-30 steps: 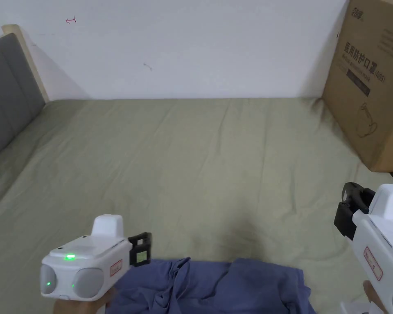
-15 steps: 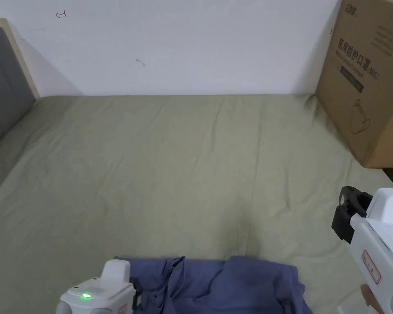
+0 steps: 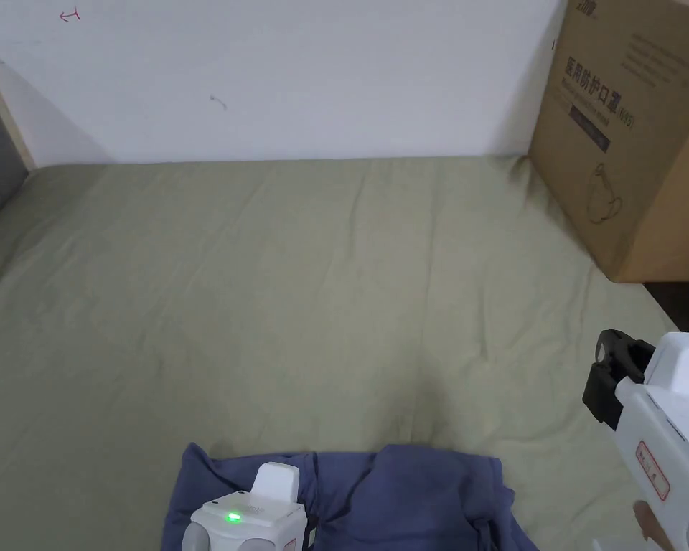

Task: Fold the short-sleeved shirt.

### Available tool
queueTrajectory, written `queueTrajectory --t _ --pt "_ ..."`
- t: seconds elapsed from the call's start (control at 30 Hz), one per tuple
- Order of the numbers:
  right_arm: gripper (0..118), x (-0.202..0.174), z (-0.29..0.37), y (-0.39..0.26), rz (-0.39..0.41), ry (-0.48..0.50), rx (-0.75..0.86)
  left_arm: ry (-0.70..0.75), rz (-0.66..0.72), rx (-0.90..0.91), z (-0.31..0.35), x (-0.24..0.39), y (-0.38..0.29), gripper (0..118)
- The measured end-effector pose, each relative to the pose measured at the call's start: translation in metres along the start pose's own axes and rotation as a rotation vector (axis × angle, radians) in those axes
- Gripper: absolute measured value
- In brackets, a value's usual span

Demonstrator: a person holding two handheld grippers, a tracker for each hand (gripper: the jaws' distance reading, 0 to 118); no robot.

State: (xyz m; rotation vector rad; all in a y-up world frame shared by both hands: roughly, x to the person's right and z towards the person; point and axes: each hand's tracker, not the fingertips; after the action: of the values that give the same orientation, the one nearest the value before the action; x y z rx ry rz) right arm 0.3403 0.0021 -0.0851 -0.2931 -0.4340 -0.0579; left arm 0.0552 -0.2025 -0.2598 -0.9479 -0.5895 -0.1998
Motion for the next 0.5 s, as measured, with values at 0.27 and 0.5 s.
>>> queueTrajectory --t 0.27,0.5 --pt "0 -0.003 0.000 0.005 0.009 0.008 0.009 -0.148 0.201 0.139 0.068 -0.058 0.019 0" --pt "0 -0.017 -0.007 0.004 0.013 0.040 0.005 -0.373 0.511 0.107 0.094 -0.168 0.023 0"
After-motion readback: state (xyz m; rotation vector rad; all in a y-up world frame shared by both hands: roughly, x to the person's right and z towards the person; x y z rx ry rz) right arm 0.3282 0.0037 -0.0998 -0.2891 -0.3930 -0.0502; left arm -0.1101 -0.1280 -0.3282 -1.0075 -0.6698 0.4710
